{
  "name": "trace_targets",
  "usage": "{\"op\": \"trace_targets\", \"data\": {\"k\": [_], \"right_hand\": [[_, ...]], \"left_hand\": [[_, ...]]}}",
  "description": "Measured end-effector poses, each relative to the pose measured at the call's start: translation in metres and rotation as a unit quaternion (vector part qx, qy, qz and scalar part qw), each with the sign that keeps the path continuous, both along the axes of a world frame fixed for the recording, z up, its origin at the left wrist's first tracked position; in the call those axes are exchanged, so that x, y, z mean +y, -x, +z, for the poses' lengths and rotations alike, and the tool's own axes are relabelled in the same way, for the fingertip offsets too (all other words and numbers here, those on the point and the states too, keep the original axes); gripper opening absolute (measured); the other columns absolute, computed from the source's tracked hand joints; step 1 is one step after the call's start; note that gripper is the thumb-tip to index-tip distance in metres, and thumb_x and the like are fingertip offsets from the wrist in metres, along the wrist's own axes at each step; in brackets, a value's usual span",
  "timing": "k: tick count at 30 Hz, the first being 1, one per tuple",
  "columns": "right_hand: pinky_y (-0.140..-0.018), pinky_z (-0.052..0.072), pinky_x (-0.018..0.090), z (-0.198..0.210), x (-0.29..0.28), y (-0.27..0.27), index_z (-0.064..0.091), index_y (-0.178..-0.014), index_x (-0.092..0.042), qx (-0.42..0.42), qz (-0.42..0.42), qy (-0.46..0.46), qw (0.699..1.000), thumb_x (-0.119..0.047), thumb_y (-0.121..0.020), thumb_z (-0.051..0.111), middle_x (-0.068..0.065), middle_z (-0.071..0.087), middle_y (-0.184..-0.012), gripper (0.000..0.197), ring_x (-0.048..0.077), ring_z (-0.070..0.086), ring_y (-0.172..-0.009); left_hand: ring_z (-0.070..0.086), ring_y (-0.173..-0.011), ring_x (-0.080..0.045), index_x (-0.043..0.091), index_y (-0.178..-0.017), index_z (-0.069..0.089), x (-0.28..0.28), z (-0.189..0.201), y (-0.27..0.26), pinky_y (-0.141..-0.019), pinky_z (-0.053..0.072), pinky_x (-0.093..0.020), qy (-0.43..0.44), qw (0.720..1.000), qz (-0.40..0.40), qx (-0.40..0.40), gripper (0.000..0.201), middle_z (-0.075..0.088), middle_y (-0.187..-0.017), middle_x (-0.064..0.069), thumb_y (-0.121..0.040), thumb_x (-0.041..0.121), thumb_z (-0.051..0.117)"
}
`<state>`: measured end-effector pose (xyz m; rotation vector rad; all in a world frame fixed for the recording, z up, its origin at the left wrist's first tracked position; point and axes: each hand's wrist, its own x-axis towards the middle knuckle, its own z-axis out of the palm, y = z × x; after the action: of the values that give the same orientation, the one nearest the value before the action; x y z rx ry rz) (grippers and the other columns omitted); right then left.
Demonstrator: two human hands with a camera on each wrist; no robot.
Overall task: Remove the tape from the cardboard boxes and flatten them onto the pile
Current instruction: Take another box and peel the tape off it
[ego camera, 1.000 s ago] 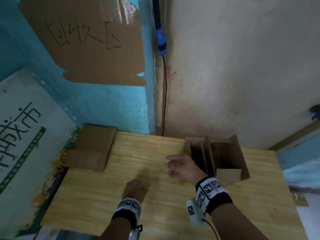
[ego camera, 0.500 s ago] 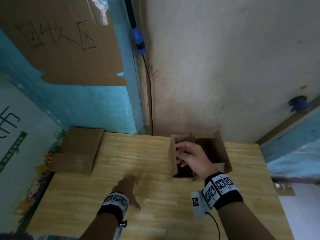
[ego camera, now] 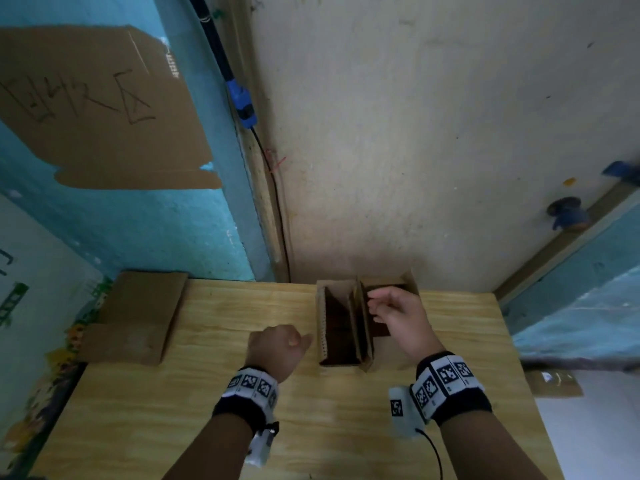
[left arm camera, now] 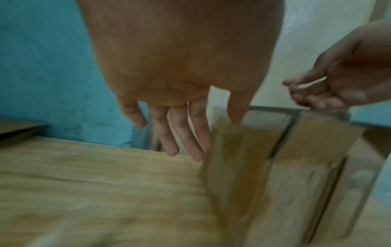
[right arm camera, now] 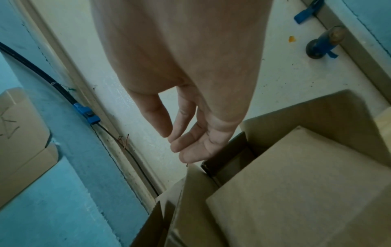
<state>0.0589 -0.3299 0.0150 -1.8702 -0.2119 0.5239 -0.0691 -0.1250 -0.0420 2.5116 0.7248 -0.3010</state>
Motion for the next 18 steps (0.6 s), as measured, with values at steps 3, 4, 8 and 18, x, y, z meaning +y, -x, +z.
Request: {"op": "trace_targets", "data": {"k": [3,4,8,18], "right_hand": [[-0.087,0.061,0.03,0.002,-0.008,-0.002,0.072,-0.098,-0.023,-0.006,0.004,-0.004,1.0,0.0,-0.098,0.059,0.003,0.074,-0.101,0.026,0.017,0.073,-0.096],[-0.086,0.061,0.03,0.003,-0.011,-0.004,0.072,-0.1,-0.02,-0.002,0.007,-0.006,1.0,0.0,-0.099,0.059,0.004,0.074,-0.101,0.024,0.017,0.073,-0.096],[-0.082,0.062,0.032,0.008,-0.024,-0.006,0.072,-0.104,-0.014,0.015,0.021,-0.006,1.0,-0.002,-0.099,0.059,0.006,0.074,-0.1,0.019,0.02,0.074,-0.092],[-0.084,0.053,0.016,0.034,-0.007,-0.001,0.044,-0.139,-0.019,0.07,0.075,-0.057,0.993,-0.023,-0.091,0.076,0.004,0.069,-0.123,0.058,0.012,0.066,-0.109]], "left_hand": [[0.066,-0.097,-0.019,0.024,-0.107,0.067,-0.019,0.004,-0.027,-0.088,0.053,-0.037,0.151,0.983,0.1,-0.024,0.062,0.069,-0.105,0.006,-0.076,0.077,0.053],[0.066,-0.097,-0.021,0.02,-0.11,0.065,-0.025,0.003,-0.035,-0.086,0.055,-0.036,0.173,0.979,0.111,-0.014,0.06,0.069,-0.107,0.001,-0.076,0.069,0.061],[0.066,-0.097,-0.033,0.007,-0.104,0.062,-0.03,0.003,-0.046,-0.08,0.056,-0.037,0.116,0.985,0.129,0.026,0.03,0.067,-0.106,-0.012,-0.08,0.025,0.063],[0.069,-0.073,-0.012,0.018,-0.077,0.074,0.025,0.043,0.005,-0.069,0.054,-0.032,0.216,0.952,0.133,-0.171,0.024,0.074,-0.074,-0.003,-0.094,0.017,0.056]]}}
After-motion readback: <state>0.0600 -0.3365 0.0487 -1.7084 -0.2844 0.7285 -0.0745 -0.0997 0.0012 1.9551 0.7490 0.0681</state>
